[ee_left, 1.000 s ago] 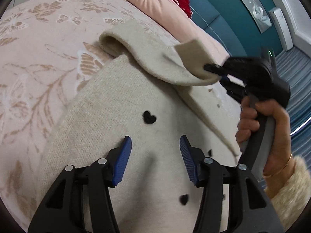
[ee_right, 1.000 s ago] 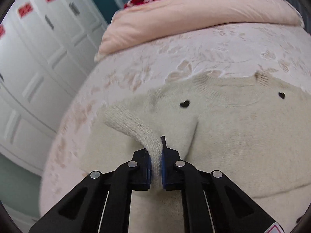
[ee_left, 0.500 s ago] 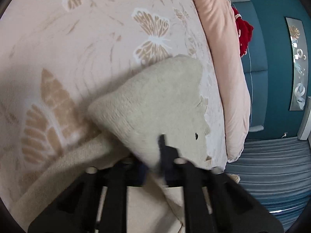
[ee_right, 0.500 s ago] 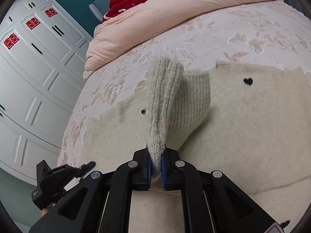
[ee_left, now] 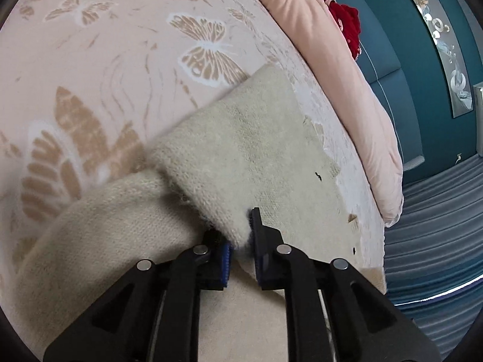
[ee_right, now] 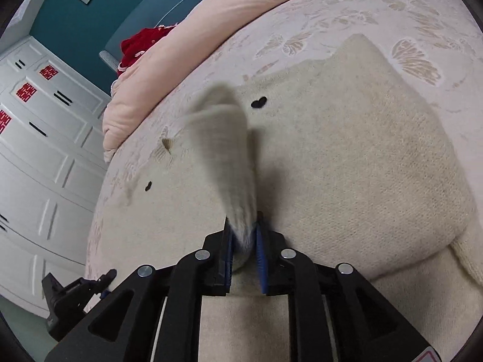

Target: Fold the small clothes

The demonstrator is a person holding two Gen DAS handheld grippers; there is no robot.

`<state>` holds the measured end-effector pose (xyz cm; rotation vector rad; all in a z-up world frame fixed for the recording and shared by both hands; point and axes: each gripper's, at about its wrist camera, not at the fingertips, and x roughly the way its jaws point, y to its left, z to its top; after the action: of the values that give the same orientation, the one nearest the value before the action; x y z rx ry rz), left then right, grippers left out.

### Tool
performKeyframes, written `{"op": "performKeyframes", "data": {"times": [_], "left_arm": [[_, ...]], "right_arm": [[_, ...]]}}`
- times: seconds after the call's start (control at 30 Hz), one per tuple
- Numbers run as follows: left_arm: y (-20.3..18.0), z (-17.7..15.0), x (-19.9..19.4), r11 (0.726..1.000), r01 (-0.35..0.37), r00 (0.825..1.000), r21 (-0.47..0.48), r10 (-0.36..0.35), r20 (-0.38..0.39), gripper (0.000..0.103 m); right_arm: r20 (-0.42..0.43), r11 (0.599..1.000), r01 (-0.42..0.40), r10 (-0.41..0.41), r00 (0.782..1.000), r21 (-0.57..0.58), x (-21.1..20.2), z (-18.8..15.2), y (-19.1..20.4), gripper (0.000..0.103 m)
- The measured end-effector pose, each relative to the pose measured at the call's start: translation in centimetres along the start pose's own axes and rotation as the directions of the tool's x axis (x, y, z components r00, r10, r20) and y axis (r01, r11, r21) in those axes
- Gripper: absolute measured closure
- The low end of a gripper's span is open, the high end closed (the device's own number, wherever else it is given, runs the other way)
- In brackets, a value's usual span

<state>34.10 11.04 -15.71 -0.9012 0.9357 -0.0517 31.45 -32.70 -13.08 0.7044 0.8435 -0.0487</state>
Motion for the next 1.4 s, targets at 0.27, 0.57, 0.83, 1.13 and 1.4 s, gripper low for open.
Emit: {"op": "performKeyframes", "data": {"times": [0.27,0.57,0.83,1.13,1.4], "left_arm": [[2.5,2.3,-1.0,0.991,-0.032,0.997,-0.132,0.041,0.072,0.094],[1.2,0.7,-0.1,0.991,-0.125,0.986,0.053,0.118,0.118,0.094],[0.8,0.2,0.1,0.975,-0.145,0.983,0.169,0.122,0.135,0.094],[2.6,-0.4,-3.8,0.982,-0.092,0.989,0.163,0.071,0.13,0.084],[3.1,-2.0,-3.1,0.963,-0.122,0.976,0.241,0.072,0.205,0.084]], "right_arm": [[0.046,0.995,-0.02,0.016,0.999,0.102,-1.0,1.9,-1.0,0.096],[0.09,0.993,0.048,-0.057,0.994,0.105,-3.1,1.2,-5.7,0.098],[0.095,0.997,0.053,-0.059,0.994,0.058,-3.2,1.2,-6.1,0.097],[0.211,0.988,0.154,-0.149,0.966,-0.007,-10.3,-0.6,-2.5,0.097],[-0.236,0.852,-0.153,0.036,0.971,-0.501,5.4,-4.9,19.5,0.102]]}}
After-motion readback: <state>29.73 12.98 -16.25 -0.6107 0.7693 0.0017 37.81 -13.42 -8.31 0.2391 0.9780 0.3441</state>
